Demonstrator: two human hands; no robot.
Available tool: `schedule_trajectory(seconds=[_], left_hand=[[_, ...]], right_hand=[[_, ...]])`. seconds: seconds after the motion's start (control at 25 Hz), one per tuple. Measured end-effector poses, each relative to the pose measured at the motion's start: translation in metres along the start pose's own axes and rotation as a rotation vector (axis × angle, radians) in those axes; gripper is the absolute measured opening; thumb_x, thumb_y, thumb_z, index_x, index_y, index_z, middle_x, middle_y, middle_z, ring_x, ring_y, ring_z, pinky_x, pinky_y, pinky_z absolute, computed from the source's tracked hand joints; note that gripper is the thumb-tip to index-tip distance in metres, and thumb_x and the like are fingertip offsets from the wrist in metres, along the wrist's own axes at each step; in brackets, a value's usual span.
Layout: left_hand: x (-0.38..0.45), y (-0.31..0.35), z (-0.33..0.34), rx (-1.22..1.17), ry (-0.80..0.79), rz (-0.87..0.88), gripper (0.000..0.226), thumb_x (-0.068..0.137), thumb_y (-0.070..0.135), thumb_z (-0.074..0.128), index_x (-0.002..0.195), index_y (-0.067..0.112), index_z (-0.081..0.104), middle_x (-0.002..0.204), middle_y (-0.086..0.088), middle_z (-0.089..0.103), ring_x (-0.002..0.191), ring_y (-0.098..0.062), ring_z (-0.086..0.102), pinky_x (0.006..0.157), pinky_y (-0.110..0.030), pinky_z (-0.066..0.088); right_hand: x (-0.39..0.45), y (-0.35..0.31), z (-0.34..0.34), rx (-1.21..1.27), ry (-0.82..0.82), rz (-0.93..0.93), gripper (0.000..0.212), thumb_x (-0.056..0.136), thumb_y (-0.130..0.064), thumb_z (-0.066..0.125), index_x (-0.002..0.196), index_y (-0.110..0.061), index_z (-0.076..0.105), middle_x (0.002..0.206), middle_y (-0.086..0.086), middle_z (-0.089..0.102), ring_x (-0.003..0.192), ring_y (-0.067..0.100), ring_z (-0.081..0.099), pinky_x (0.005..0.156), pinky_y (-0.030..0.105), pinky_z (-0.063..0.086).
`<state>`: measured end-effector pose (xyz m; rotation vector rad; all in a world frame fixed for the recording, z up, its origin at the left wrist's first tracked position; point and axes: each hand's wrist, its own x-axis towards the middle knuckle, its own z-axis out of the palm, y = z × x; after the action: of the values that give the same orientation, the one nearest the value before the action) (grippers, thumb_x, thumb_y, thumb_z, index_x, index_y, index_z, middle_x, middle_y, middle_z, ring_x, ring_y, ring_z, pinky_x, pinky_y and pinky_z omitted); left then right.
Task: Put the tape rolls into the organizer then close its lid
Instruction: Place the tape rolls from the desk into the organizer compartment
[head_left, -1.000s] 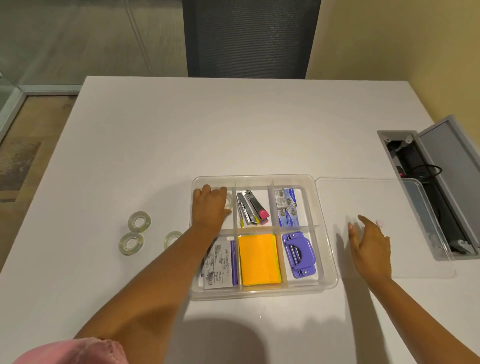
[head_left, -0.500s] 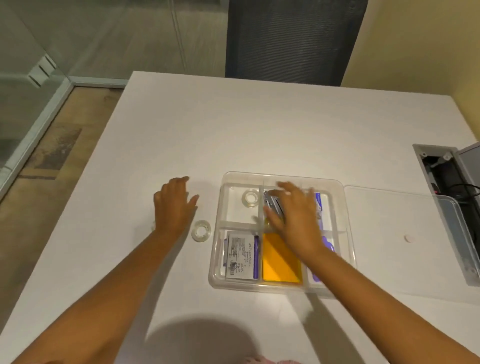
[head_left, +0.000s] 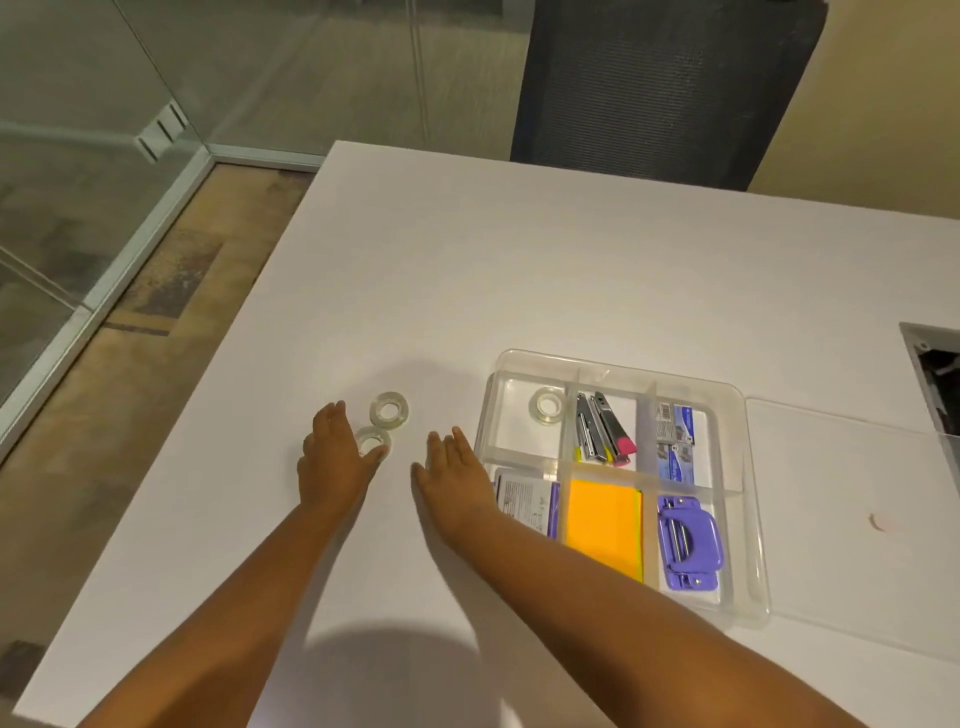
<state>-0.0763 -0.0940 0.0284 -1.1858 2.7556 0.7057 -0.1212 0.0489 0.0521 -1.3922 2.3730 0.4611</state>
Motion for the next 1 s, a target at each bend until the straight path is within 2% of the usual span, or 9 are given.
schedule_trajectory(seconds=[0.12,0.28,0.36,0.48,0.56,0.68,0.8,1.0], left_hand=[[-0.002,0.004,0.003,-0.065,0.002,-0.032,0.078,0.077,0.034,0.068,0.137,0.006,0.028,0.144,-0.017,0.036,0.127,-0.039,0.038,0.098,-0.054,0.04],[-0.005,0.006,0.005,-0.134,0.014,-0.035,0.074,0.079,0.033,0.067,0.137,0.005,0.03,0.142,-0.018,0.04,0.129,-0.036,0.038,0.1,-0.049,0.04],[-0.005,0.005,0.006,-0.157,0.013,-0.039,0.069,0.081,0.031,0.065,0.136,0.004,0.033,0.139,-0.018,0.044,0.127,-0.036,0.039,0.1,-0.048,0.04],[-0.009,0.005,0.011,-0.22,0.037,-0.025,0.056,0.086,0.025,0.059,0.133,0.005,0.037,0.135,-0.02,0.048,0.125,-0.037,0.042,0.103,-0.052,0.037],[-0.012,0.004,0.012,-0.283,0.043,-0.015,0.049,0.089,0.023,0.053,0.132,0.005,0.038,0.134,-0.019,0.05,0.124,-0.037,0.044,0.106,-0.057,0.032],[-0.016,0.002,0.013,-0.252,-0.003,0.026,0.063,0.08,0.035,0.065,0.129,0.004,0.04,0.13,-0.018,0.052,0.122,-0.036,0.046,0.105,-0.061,0.031],[-0.019,0.002,0.014,-0.192,-0.013,0.044,0.079,0.071,0.038,0.074,0.132,0.004,0.037,0.134,-0.017,0.049,0.127,-0.035,0.042,0.108,-0.06,0.029],[-0.022,0.002,0.017,-0.178,0.002,0.034,0.071,0.077,0.027,0.07,0.133,0.002,0.035,0.136,-0.021,0.046,0.125,-0.039,0.043,0.108,-0.06,0.028]], right_hand=[[0.004,0.0,0.001,0.009,-0.019,-0.003,0.053,0.094,-0.017,0.043,0.141,-0.002,0.024,0.153,0.029,0.01,0.143,0.039,0.008,0.119,0.046,-0.006],[0.008,0.0,-0.003,0.016,0.038,0.006,0.044,0.089,-0.014,0.051,0.129,-0.001,0.042,0.137,0.027,0.042,0.132,0.039,0.033,0.118,0.048,0.0],[0.006,0.005,-0.007,0.07,0.077,-0.005,0.041,0.086,-0.013,0.054,0.125,-0.002,0.045,0.127,0.024,0.051,0.125,0.038,0.041,0.118,0.048,0.005],[-0.001,0.015,-0.018,0.335,0.257,0.006,0.043,0.083,-0.008,0.056,0.125,-0.006,0.046,0.119,0.021,0.055,0.115,0.037,0.049,0.117,0.048,0.005],[-0.009,0.035,-0.028,0.5,0.375,0.053,0.052,0.08,-0.014,0.062,0.128,-0.012,0.043,0.117,0.016,0.058,0.111,0.033,0.054,0.116,0.047,0.003],[-0.023,0.088,-0.034,0.589,0.467,0.177,0.06,0.076,-0.023,0.07,0.128,-0.016,0.041,0.112,0.007,0.065,0.109,0.025,0.058,0.115,0.042,0.0],[-0.035,0.139,-0.028,0.511,0.413,0.344,0.058,0.078,-0.028,0.07,0.127,-0.016,0.042,0.109,0.006,0.068,0.108,0.025,0.06,0.116,0.047,0.0],[-0.031,0.152,-0.005,0.315,0.245,0.398,0.05,0.08,-0.024,0.066,0.123,-0.015,0.043,0.104,0.009,0.068,0.11,0.031,0.053,0.111,0.05,0.013]])
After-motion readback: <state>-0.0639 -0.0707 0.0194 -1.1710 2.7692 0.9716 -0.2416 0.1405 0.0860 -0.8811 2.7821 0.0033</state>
